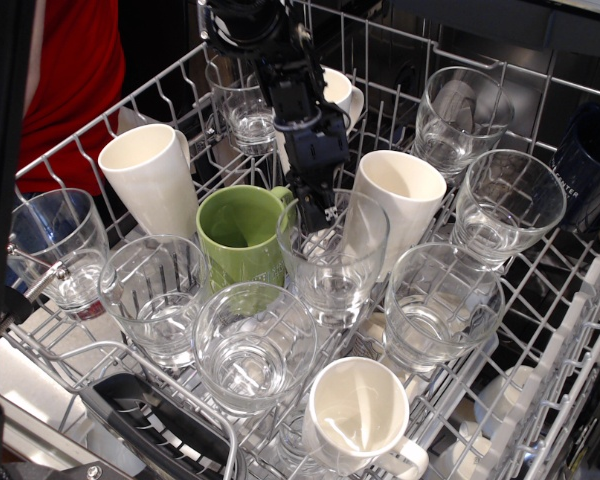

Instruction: Pick up any cup

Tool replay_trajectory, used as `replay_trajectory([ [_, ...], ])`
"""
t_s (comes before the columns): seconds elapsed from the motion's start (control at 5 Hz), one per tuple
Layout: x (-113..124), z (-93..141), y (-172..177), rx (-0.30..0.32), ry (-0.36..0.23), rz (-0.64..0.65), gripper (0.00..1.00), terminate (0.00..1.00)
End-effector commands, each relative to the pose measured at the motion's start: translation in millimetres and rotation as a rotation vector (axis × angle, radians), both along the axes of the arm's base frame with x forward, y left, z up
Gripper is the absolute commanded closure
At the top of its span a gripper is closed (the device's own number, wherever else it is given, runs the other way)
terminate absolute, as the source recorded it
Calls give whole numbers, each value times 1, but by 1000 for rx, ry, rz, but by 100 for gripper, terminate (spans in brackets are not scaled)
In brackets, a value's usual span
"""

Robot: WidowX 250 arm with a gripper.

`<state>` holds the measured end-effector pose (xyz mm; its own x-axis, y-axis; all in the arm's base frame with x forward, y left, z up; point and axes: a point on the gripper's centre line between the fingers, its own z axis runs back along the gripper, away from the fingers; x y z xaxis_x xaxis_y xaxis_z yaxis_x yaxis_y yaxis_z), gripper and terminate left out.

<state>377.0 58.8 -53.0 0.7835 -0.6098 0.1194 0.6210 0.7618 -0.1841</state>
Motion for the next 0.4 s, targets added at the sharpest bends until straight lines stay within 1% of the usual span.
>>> replay_trajectory([
  [0.0,11,63,6,-17,-55,11,100,0],
  [0.2,1,81,-9,1,-59,9,100,0],
])
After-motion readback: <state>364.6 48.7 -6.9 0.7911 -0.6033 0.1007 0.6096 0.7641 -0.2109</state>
